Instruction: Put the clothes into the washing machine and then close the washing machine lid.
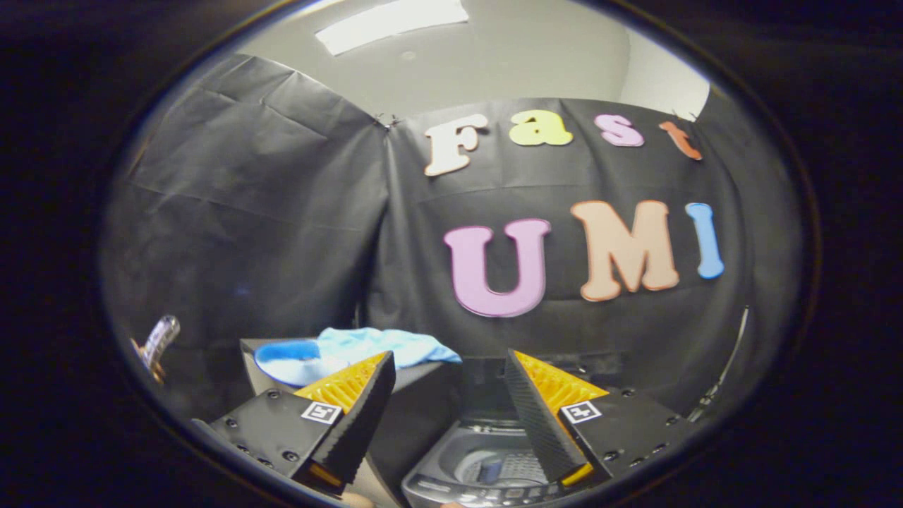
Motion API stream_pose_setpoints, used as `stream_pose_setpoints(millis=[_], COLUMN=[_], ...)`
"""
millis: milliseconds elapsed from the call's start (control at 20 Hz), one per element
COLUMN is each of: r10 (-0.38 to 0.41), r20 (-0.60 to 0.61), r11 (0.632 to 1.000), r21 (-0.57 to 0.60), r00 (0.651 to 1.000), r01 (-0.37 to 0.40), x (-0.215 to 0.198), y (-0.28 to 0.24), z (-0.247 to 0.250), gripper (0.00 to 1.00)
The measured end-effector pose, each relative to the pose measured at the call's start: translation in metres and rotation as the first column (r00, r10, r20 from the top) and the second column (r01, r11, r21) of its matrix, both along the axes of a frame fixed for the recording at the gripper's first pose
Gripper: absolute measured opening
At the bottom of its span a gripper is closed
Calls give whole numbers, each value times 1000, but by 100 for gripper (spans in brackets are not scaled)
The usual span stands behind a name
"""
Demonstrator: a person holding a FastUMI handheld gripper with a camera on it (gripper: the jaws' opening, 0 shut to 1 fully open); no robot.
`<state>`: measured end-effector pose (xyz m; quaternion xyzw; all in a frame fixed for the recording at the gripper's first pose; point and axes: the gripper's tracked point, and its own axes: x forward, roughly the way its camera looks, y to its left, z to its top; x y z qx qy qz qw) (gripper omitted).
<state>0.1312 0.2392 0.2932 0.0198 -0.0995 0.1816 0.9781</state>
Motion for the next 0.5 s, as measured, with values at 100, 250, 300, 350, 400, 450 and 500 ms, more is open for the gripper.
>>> stream_pose_setpoints(millis=[100,250,300,350,400,450,500], r10=[51,53,52,65,77,82,86], r20=[-21,-71,-102,-127,-147,-165,-190], r11=[999,998,998,996,994,991,987], r21=[-11,-24,-38,-50,-69,-91,-118], r00=[998,996,993,990,986,983,978], r01=[-51,-54,-57,-72,-87,-98,-110], x=[18,44,51,59,66,72,77], y=[37,78,92,108,125,140,154], z=[15,30,29,30,31,29,23], gripper=[97,98,98,98,98,98,98])
